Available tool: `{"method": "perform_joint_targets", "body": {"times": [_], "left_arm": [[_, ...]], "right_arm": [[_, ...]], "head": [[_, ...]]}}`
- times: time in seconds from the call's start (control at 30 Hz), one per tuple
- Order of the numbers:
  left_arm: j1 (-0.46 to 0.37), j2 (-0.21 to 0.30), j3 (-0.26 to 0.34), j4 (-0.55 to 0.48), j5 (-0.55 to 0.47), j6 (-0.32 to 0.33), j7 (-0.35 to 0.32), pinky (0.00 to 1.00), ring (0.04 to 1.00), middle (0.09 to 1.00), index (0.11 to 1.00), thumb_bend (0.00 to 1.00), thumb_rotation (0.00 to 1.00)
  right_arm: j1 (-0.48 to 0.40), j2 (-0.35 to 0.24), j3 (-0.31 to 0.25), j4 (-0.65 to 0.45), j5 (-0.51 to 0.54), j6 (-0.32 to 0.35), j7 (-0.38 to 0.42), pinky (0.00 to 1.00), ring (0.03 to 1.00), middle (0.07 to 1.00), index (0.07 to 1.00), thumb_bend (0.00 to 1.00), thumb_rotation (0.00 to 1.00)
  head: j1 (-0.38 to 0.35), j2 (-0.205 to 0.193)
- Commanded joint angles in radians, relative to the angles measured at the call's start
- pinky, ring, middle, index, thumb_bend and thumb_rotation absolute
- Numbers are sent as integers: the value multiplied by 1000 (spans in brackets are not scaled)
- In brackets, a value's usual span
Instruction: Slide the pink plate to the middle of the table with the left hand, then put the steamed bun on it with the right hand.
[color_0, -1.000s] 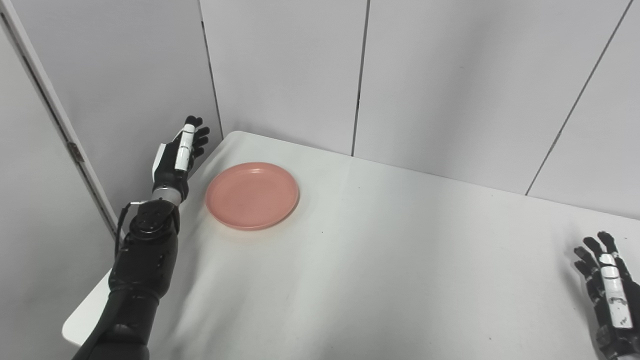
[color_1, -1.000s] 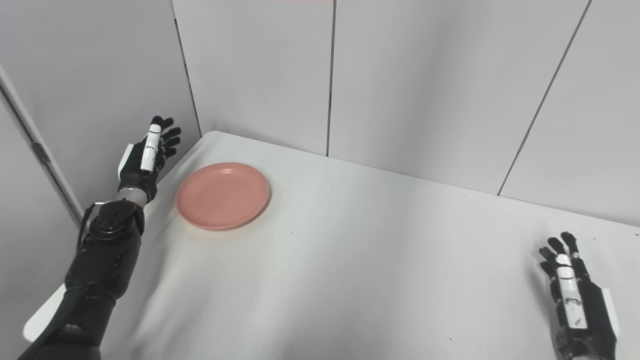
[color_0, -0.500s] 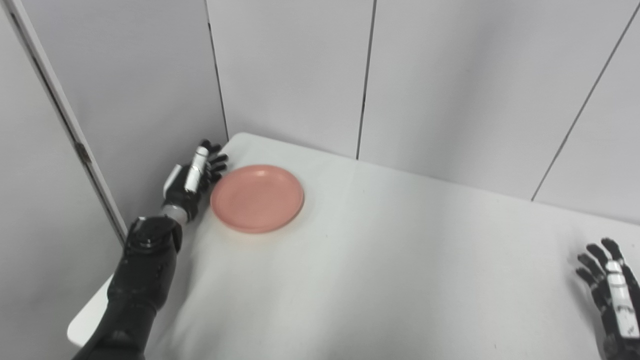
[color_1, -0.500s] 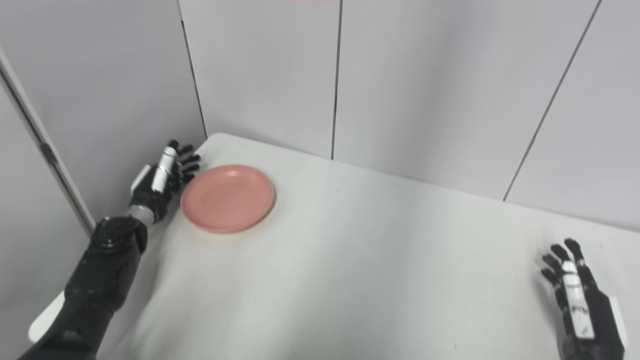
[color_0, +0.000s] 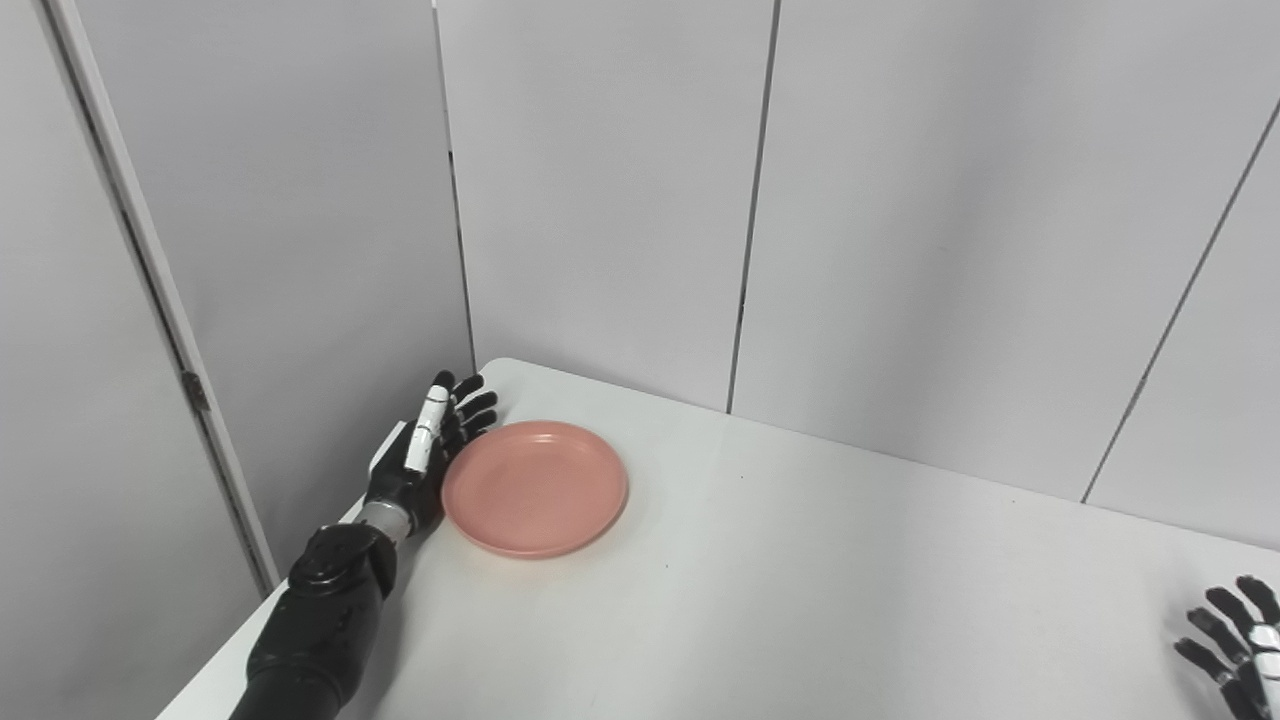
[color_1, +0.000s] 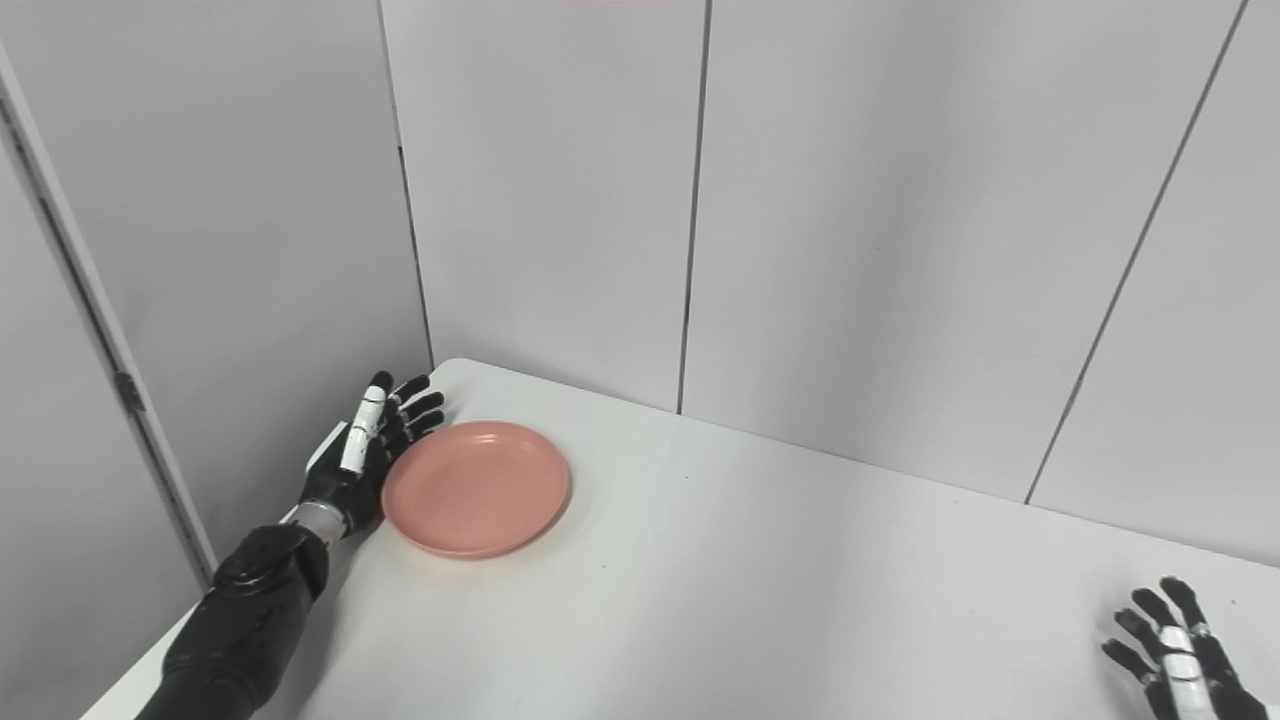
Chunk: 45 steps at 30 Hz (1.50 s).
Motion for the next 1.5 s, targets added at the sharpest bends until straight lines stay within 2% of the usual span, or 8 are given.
{"method": "perform_joint_targets", "body": {"times": [0.0, 0.23, 0.37, 0.63, 0.9, 1.07, 1.27, 1.47], "left_arm": [[-50, -14, -9, 4, -14, -29, -45, 940, 915, 897, 889, 722, 1000], [-81, -55, 12, 40, -81, 2, -104, 939, 916, 902, 892, 742, 956], [-100, -76, -8, 51, -79, 31, -126, 920, 907, 899, 890, 728, 977], [-123, -114, -45, 62, -51, 40, -117, 899, 899, 892, 880, 712, 972], [-122, -122, -147, 7, 26, 101, -119, 958, 932, 921, 911, 691, 999], [-125, -141, -184, -4, 47, 118, -114, 983, 941, 924, 914, 681, 1000], [-113, -167, -215, -49, 70, 124, -103, 961, 943, 928, 913, 700, 1000], [-96, -196, -233, -82, 70, 117, -110, 970, 948, 927, 907, 727, 992]], "right_arm": [[12, 4, 1, 23, 4, -53, 16, 821, 876, 906, 931, 557, 796], [16, 3, 2, 8, 5, -32, 13, 850, 879, 904, 928, 569, 782], [18, 5, 1, -4, 3, -25, 4, 866, 881, 900, 919, 557, 779], [19, 11, 1, -10, 5, -22, 2, 878, 894, 917, 936, 568, 783], [19, 18, 3, -27, -4, -8, -13, 923, 932, 942, 955, 595, 788], [14, 20, 6, -26, -10, -7, -14, 951, 936, 946, 959, 636, 796], [11, 31, 5, -40, -7, 3, -17, 982, 934, 948, 964, 656, 789], [19, 43, 17, -89, -36, 33, -43, 1000, 941, 960, 985, 628, 815]], "head": [[-3, 2], [-11, 8], [-17, 12], [-42, 25], [-64, 37], [-83, 43], [-136, 56], [-254, 91]]}}
